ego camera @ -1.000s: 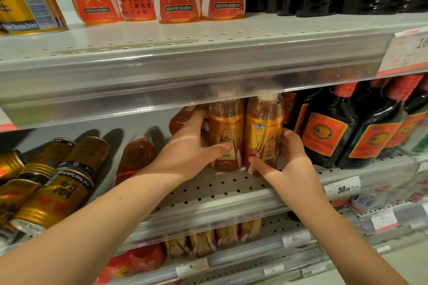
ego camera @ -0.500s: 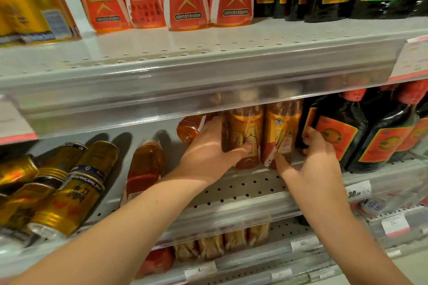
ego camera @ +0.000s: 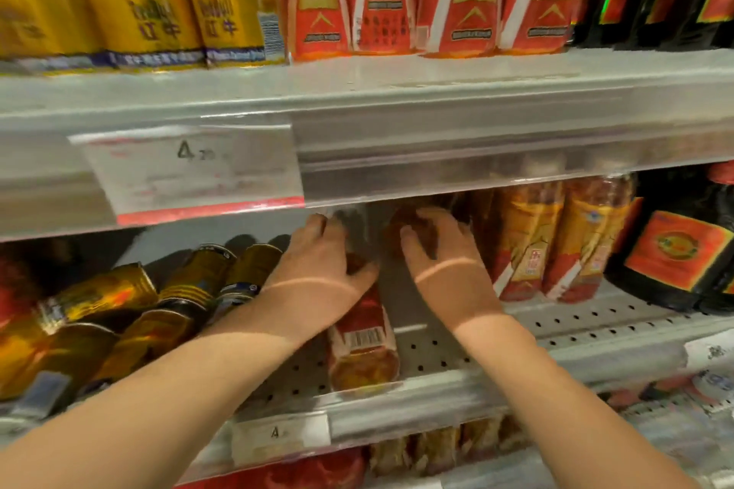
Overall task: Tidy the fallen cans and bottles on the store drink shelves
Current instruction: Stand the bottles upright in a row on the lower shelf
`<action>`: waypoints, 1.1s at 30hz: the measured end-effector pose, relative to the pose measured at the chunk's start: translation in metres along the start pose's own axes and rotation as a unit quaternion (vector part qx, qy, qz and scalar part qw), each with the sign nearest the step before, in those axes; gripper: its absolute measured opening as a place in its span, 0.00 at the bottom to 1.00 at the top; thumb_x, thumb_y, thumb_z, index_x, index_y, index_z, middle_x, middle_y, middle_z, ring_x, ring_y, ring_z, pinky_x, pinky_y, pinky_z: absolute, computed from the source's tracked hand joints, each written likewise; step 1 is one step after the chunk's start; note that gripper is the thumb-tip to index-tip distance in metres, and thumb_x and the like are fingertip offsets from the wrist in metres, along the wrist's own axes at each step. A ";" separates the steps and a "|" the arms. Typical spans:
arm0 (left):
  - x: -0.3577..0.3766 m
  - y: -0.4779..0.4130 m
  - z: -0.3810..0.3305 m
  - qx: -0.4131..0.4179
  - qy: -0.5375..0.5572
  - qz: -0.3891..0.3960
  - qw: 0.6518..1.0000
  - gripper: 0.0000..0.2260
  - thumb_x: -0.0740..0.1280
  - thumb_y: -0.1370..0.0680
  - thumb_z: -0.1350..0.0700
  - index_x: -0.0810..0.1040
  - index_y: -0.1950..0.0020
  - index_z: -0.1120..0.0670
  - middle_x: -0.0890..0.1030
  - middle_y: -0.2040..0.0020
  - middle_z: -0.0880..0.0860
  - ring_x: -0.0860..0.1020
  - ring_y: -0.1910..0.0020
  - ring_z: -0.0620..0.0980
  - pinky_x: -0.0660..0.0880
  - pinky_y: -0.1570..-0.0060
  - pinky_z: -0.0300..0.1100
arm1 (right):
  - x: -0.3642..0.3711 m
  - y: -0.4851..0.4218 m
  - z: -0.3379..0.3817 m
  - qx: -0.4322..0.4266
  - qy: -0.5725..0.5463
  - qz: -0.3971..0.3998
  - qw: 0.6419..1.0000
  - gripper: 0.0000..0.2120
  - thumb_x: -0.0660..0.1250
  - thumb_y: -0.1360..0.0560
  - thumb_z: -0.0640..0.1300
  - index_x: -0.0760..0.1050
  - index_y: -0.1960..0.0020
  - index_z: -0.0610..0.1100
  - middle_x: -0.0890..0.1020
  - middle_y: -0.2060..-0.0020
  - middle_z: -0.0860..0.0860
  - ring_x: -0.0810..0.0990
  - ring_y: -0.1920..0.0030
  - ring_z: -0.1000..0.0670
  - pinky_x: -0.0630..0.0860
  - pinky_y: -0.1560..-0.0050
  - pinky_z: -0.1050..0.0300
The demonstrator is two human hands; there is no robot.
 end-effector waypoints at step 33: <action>0.007 -0.013 0.027 -0.243 0.171 0.018 0.955 0.28 0.59 0.19 0.33 0.66 0.31 0.54 0.80 0.55 0.53 0.82 0.64 0.47 0.72 0.79 0.34 | 0.014 -0.049 -0.004 0.075 0.056 0.280 0.955 0.37 0.73 0.31 0.62 0.67 0.26 0.52 0.77 0.49 0.54 0.76 0.56 0.54 0.73 0.58 0.59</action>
Point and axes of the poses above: each hand's wrist, its own y-axis away from the middle knuckle, its own x-axis out of the palm, z = x × y, the point moved 3 cm from there along -y, towards the middle knuckle
